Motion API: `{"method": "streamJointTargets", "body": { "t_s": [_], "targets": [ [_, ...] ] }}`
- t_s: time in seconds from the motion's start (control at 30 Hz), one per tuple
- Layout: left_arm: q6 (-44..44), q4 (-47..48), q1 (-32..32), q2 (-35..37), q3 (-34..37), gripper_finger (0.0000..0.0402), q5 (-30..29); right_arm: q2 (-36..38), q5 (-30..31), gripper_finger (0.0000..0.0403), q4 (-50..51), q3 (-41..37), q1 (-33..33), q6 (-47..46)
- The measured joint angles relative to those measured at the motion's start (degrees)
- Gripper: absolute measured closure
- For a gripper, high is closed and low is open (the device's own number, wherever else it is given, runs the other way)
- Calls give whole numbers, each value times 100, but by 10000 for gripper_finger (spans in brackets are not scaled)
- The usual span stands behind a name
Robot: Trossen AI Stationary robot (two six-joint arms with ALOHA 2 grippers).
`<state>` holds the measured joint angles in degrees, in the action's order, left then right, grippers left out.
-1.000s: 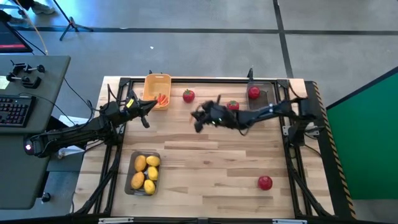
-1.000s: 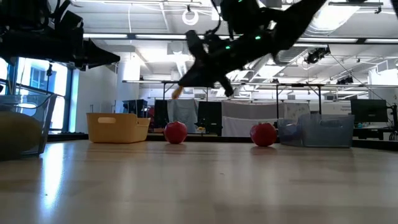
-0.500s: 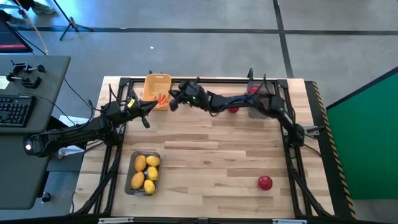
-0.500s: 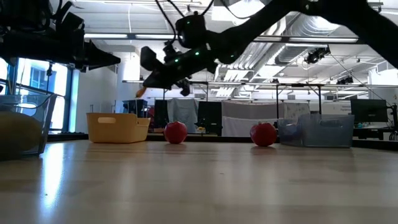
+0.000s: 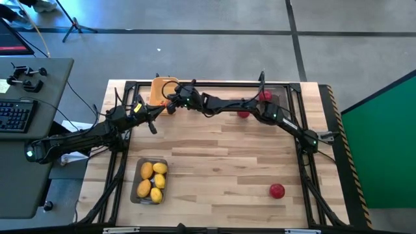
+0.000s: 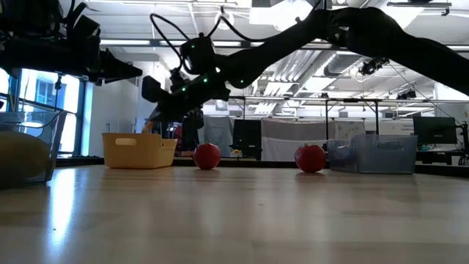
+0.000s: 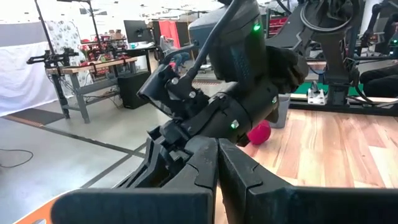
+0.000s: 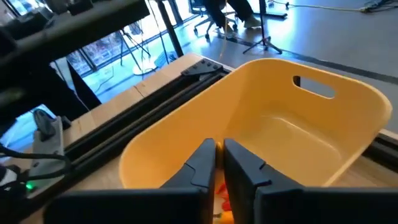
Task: Sort produce into baskets
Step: Put the chili pepper into the orange bin, then put the tomato into the top gray bin
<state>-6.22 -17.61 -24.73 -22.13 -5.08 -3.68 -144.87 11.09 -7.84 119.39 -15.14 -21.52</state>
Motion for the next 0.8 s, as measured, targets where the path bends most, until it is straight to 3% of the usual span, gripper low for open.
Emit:
{"method": "streamJointTargets", "body": {
  "t_s": [0.33,0.43,0.53,0.7,0.8],
  "targets": [
    [0,0,0,0,0,401,0,68,-179,265,682,20,2,483],
    [0,0,1,0,0,401,0,206,-232,252,1044,20,2,570],
    [0,1,1,0,0,401,0,420,-238,278,1545,20,24,1057],
    [0,19,1,0,0,401,0,1014,-252,376,3278,20,22,1726],
    [-1,49,1,0,0,401,1,1299,-222,392,4218,23,22,2142]
  ]
}}
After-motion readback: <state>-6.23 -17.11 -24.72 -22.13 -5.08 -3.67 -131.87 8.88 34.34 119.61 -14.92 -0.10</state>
